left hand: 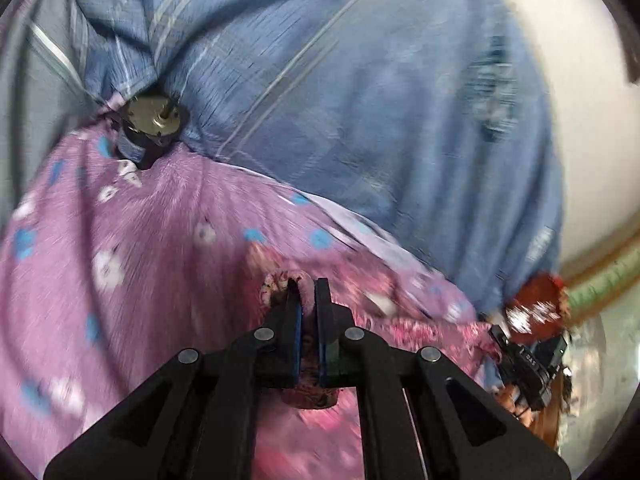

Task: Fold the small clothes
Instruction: 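Fold the hem up toward the collar with both grippers and release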

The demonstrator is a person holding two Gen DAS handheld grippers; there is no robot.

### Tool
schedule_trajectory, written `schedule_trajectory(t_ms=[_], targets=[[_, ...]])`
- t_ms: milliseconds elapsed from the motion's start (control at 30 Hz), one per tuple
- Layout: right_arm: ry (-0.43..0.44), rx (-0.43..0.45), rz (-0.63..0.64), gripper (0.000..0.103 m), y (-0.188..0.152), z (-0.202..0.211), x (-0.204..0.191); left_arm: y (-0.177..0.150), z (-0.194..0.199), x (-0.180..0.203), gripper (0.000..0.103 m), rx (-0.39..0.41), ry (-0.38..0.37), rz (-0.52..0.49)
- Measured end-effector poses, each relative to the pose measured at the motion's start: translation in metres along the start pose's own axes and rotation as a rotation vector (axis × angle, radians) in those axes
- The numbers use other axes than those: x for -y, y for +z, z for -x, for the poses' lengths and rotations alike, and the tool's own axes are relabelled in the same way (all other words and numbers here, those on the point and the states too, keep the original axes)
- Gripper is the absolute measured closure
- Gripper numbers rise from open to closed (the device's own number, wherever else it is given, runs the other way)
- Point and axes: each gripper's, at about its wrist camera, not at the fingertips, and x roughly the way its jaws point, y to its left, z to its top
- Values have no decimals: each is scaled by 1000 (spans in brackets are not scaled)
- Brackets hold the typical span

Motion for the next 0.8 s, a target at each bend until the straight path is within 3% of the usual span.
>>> schedule_trajectory(t_ms=[67, 133, 167, 233, 300, 333, 400, 467, 567, 667, 800], targets=[[-48, -36, -49, 96, -1, -31, 17, 5, -31, -21, 99, 10, 10, 53], [-52, -86, -149, 78, -6, -57, 41, 2, -44, -42, 99, 16, -41, 140], [-39, -88, -185, 61, -9, -60, 50, 0, -46, -50, 98, 24, -70, 175], [-15, -36, -228, 55, -13, -53, 63, -2, -35, -61, 91, 76, -117, 221], [11, 35, -248, 50, -13, -28, 71, -3, -4, -66, 50, 218, -122, 252], [17, 67, -250, 48, -12, -17, 72, -6, 23, -70, 44, 337, -124, 285], [14, 120, -220, 46, -10, 6, 68, -14, 59, -66, 40, 448, -111, 302], [13, 111, -137, 47, -12, 24, 49, -25, 87, -46, 40, 430, -28, 239], [29, 6, 44, 57, -24, 29, -3, -67, 101, -11, 40, 393, 97, 167], [43, -111, 196, 68, -52, 16, -57, -120, 80, 14, 39, 300, 147, 119], [57, -272, 364, 73, -103, -22, -125, -157, 44, 21, 39, 212, 253, 70]])
